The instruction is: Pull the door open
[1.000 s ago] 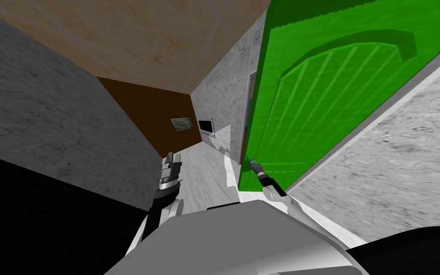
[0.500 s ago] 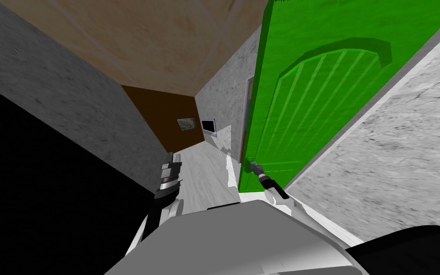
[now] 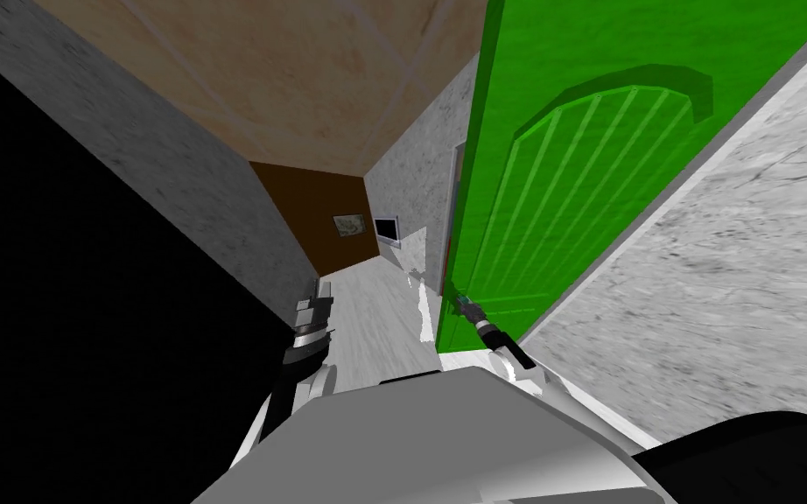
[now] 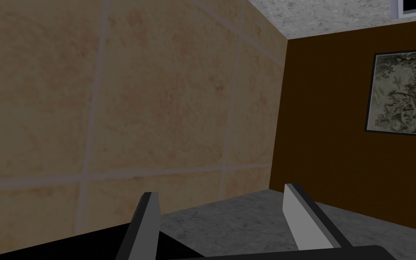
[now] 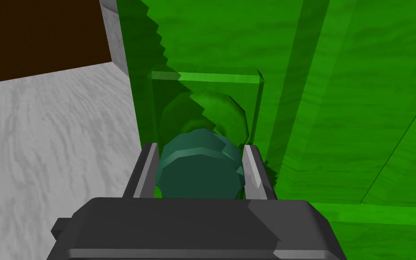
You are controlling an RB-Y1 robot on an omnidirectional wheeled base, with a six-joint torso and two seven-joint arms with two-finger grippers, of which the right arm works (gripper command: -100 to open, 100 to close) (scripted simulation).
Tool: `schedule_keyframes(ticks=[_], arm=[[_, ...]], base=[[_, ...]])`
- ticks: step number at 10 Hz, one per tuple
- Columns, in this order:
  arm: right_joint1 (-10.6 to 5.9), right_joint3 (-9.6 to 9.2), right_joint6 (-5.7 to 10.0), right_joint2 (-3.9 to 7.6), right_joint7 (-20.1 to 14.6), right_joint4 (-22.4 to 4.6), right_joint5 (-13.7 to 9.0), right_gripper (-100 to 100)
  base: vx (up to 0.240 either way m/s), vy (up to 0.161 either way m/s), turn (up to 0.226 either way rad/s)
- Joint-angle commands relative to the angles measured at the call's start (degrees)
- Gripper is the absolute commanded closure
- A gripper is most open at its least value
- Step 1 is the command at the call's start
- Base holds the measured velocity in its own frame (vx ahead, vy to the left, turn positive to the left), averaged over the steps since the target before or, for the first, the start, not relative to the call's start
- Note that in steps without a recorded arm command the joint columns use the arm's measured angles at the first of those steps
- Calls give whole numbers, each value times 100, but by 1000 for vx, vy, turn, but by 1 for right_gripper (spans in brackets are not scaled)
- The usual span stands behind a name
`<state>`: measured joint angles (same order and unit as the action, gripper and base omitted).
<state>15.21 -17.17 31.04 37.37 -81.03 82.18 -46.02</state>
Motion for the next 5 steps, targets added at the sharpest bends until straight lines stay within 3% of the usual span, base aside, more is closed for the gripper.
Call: schedule_keyframes(ticks=[1,5], arm=[[46,-130,95,92,-96,56,43,100],[122,-290,222,258,-234,141,95,100]], base=[[-218,-73,114],[-175,-88,70]])
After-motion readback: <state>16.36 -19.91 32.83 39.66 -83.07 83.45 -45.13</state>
